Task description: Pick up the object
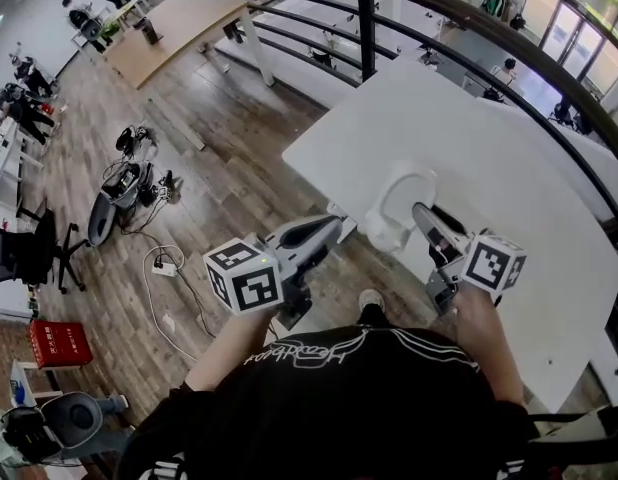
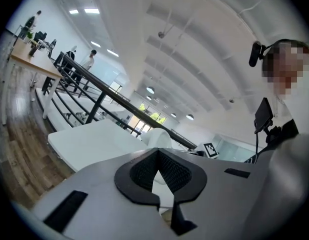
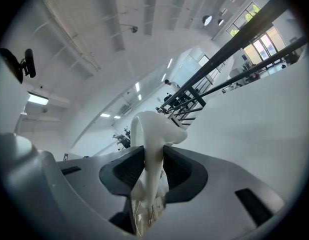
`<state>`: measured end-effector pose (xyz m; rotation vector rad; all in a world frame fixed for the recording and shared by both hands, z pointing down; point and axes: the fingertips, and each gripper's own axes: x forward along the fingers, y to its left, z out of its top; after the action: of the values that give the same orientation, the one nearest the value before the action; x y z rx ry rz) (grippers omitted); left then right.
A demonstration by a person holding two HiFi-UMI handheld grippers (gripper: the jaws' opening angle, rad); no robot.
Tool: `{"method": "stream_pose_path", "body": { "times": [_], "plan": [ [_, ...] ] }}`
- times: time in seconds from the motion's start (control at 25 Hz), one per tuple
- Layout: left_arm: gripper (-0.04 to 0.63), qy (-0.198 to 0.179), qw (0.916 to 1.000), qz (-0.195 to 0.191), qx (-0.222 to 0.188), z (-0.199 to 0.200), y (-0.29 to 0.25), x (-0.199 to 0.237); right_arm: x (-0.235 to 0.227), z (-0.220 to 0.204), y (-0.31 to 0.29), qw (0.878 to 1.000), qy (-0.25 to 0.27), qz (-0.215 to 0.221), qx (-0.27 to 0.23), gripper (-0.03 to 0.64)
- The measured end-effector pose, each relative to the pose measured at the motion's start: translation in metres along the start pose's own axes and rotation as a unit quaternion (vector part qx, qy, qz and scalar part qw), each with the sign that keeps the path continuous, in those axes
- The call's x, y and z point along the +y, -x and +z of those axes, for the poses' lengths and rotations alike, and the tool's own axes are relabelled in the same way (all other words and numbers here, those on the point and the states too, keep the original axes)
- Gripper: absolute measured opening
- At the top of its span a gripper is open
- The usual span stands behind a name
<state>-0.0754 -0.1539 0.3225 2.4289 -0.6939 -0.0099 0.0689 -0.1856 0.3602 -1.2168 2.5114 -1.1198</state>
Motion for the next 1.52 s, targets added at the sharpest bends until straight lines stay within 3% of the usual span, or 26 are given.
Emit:
{"method": "stream_pose_path", "body": {
  "times": [0.16,0.32,0.6,1.52],
  "plan": [
    [0.008,-0.015,0.9998,-0.005,-0.011,0.009,0.019,-0.012,0.028,-0.005,0.002,1.0,0.005,0.013,-0.002,0.114],
    [0.008,-0.034,0.9989,-0.025,-0.022,-0.012,0.059,-0.045,0.068,-0.041,0.032,0.999,0.02,0.022,-0.022,0.114],
    [0.008,-0.064,0.9966,-0.052,-0.007,-0.069,0.087,-0.097,0.09,-0.099,0.098,0.998,0.015,0.018,-0.051,0.114],
    [0.008,-0.06,0.9945,-0.085,0.017,-0.062,0.085,-0.121,0.119,-0.098,0.115,0.998,0.025,0.018,-0.059,0.114]
  ]
}}
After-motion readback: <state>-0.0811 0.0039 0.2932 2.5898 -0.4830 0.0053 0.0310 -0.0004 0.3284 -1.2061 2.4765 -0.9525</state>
